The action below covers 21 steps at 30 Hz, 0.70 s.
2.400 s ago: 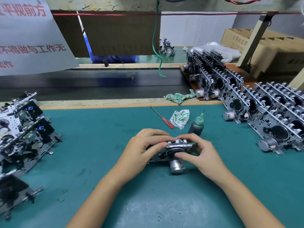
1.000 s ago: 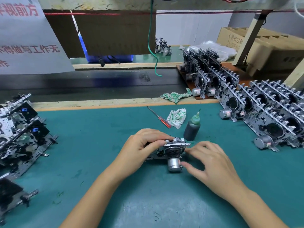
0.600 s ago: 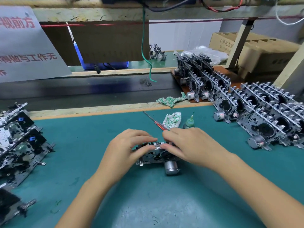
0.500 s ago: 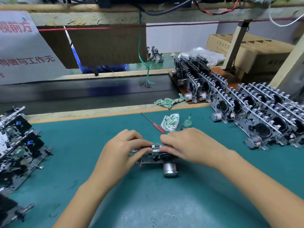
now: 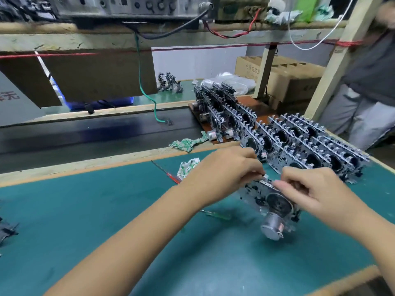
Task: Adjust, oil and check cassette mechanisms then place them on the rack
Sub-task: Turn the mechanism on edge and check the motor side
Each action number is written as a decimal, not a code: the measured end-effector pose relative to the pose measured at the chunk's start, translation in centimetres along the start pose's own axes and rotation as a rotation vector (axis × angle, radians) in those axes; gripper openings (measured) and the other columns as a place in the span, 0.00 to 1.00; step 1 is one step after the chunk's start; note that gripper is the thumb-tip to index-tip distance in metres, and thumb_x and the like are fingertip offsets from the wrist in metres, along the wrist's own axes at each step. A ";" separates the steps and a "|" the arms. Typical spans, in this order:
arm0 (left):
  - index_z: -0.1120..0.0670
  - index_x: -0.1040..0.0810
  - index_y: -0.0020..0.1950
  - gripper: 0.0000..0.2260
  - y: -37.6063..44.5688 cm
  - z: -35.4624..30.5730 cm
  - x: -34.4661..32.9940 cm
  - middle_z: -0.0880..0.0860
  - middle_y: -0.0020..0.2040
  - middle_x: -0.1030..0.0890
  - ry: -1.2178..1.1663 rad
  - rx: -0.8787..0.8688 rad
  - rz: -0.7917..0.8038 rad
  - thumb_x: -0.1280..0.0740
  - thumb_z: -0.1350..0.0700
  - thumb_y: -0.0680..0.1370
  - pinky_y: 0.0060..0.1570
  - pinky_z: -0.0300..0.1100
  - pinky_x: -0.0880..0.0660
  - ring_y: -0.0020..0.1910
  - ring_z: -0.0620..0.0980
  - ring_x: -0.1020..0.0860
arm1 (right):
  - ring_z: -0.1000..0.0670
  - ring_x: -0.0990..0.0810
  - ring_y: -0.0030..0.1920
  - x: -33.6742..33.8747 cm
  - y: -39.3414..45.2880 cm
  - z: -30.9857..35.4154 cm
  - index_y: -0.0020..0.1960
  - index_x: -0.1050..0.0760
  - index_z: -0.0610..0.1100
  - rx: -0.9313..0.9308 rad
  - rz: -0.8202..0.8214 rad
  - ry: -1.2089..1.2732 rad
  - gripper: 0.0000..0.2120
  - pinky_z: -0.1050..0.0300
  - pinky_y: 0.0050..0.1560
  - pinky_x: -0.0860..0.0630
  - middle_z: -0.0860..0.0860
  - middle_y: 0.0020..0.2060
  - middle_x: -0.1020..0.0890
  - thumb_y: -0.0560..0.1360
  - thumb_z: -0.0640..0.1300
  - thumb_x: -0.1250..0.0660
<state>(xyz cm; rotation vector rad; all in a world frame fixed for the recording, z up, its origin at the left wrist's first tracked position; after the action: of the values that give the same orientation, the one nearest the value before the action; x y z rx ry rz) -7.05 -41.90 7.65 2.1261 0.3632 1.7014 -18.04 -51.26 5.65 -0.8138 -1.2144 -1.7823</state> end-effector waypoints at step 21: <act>0.55 0.67 0.76 0.38 5.4 3.6 -11.9 0.53 0.78 0.64 0.429 0.203 0.484 0.40 0.52 0.81 0.73 0.51 0.44 0.77 0.56 0.51 | 0.42 0.23 0.33 -2.0 2.5 -8.3 0.42 0.31 0.44 -0.429 -0.075 -0.529 0.12 0.55 0.32 0.37 0.48 0.30 0.24 0.79 0.51 0.40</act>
<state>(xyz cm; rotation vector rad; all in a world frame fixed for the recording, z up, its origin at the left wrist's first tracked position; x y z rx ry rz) -6.50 -52.38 -0.91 2.0889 0.1439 2.5064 -15.41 -59.12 2.26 -1.5812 -1.2033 -1.9905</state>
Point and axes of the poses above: each hand's wrist, its own y-axis towards the middle knuckle, its own x-axis out of the back of the hand, z = x × y, the point moved 6 cm from there along y, towards the middle knuckle
